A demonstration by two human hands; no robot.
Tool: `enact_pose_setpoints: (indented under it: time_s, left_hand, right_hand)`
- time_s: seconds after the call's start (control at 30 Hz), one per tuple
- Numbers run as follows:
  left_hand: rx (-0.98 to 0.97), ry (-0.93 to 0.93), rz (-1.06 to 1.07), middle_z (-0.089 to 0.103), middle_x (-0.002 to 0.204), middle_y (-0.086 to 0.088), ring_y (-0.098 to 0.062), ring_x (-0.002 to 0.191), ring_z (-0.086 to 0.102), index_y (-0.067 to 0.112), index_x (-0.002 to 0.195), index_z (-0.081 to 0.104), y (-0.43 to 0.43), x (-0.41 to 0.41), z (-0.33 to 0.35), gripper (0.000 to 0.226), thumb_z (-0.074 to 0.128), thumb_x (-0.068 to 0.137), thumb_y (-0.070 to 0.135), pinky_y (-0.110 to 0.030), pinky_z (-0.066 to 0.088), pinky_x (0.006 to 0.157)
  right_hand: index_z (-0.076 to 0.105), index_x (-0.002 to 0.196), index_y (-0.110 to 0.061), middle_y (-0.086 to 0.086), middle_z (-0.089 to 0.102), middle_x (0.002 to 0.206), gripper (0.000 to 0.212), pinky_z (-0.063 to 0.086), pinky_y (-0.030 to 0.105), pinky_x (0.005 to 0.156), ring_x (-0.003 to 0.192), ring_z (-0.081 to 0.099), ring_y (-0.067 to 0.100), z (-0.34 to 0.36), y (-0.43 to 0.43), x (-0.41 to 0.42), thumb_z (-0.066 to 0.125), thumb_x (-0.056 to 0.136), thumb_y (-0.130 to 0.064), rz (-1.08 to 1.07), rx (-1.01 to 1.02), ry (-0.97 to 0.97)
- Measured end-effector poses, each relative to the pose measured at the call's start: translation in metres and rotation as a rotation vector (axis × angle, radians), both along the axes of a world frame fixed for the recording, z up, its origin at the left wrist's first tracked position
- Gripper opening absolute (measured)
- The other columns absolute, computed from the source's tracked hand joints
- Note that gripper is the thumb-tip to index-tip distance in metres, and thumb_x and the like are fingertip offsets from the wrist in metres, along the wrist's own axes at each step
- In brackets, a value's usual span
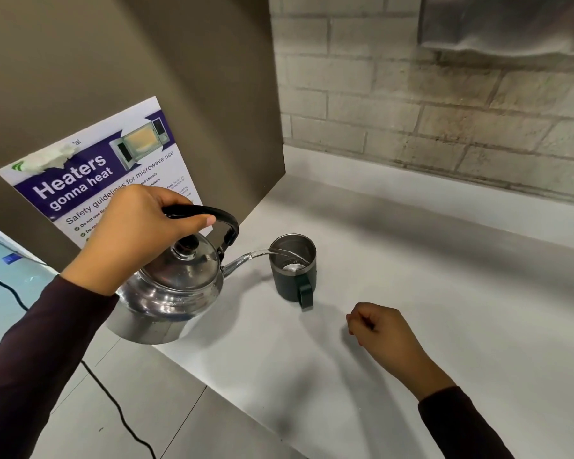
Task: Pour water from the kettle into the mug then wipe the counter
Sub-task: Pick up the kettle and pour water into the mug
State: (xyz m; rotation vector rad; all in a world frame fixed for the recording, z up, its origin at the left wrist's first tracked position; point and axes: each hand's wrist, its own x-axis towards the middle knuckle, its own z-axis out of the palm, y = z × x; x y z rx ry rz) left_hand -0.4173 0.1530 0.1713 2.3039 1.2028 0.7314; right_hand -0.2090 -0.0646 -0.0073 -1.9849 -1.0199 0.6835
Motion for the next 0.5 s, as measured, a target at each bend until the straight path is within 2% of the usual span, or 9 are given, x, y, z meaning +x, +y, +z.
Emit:
enact_pose_setpoints:
  time_s: [0.07, 0.17, 0.3, 0.5]
  left_hand:
    - [0.012, 0.010, -0.006, 0.068, 0.063, 0.012, 0.018, 0.056, 0.058, 0.041, 0.062, 0.063, 0.0001, 0.0000, -0.0015, 0.019, 0.081, 0.065, 0.034, 0.003, 0.039, 0.047]
    - [0.008, 0.039, -0.004, 0.069, 0.061, 0.010, 0.013, 0.053, 0.058, 0.035, 0.067, 0.069, 0.0025, -0.0006, -0.0049, 0.012, 0.080, 0.065, 0.038, -0.001, 0.040, 0.045]
    - [0.012, 0.083, 0.024, 0.070, 0.061, 0.007, -0.004, 0.051, 0.061, 0.029, 0.075, 0.074, 0.0049, -0.0012, -0.0077, 0.019, 0.079, 0.064, 0.044, -0.014, 0.045, 0.048]
    - [0.016, 0.090, 0.006, 0.066, 0.058, 0.012, 0.015, 0.049, 0.055, 0.025, 0.077, 0.074, 0.0061, 0.0019, -0.0071, 0.019, 0.079, 0.066, 0.041, 0.000, 0.038, 0.044]
  right_hand:
    - [0.054, 0.068, 0.000, 0.025, 0.059, 0.071, 0.026, 0.039, 0.029, 0.061, 0.058, 0.044, 0.015, 0.0000, 0.0020, -0.0017, 0.054, 0.085, -0.020, 0.008, 0.002, 0.006]
    - [0.053, 0.070, 0.003, 0.027, 0.059, 0.074, 0.027, 0.039, 0.030, 0.062, 0.059, 0.044, 0.016, -0.0005, 0.0042, -0.0035, 0.054, 0.085, -0.020, 0.016, 0.006, 0.024]
    - [0.055, 0.070, 0.003, 0.026, 0.061, 0.075, 0.027, 0.040, 0.030, 0.062, 0.060, 0.046, 0.018, -0.0019, 0.0058, -0.0051, 0.055, 0.086, -0.019, 0.021, 0.002, 0.003]
    - [0.055, 0.070, 0.004, 0.027, 0.060, 0.073, 0.028, 0.039, 0.029, 0.060, 0.059, 0.045, 0.016, -0.0026, 0.0068, -0.0072, 0.055, 0.086, -0.019, 0.023, 0.004, -0.008]
